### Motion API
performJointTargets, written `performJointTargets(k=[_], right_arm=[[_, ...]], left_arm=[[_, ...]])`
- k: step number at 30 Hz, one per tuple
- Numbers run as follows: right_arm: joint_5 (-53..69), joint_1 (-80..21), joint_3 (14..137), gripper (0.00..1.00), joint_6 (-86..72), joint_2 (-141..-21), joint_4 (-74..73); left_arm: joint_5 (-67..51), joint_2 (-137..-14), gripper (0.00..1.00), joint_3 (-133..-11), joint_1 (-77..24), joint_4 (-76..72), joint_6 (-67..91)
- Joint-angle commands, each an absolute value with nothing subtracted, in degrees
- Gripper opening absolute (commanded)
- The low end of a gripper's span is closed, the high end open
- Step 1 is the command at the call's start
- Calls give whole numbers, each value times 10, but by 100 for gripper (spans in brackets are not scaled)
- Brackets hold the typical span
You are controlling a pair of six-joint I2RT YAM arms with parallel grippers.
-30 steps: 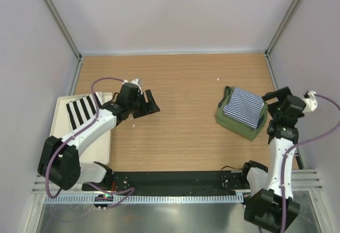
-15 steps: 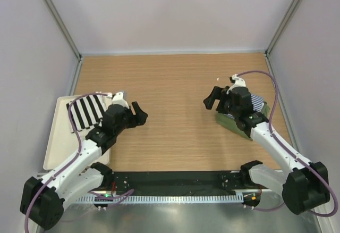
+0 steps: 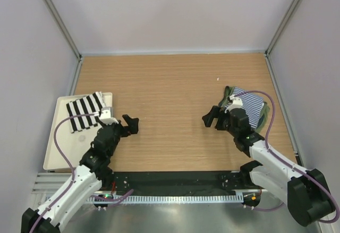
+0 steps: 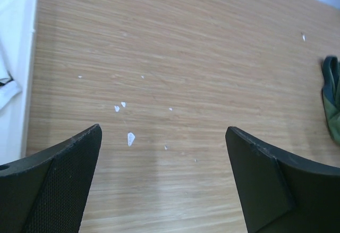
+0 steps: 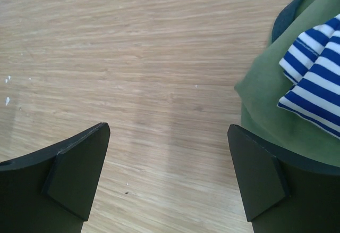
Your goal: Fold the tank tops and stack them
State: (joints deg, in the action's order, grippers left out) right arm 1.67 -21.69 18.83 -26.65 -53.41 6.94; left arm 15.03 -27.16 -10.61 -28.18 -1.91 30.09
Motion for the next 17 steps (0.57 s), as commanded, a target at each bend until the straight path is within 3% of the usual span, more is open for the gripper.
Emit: performJointTargets(k=[1, 17], right_arm=[[-14, -218, 172, 100, -266, -499, 168], [-21, -218, 156, 100, -266, -483, 167]], left_arm=[[257, -237, 100, -105, -283, -15, 341], [214, -226, 100, -92, -283, -30, 337]])
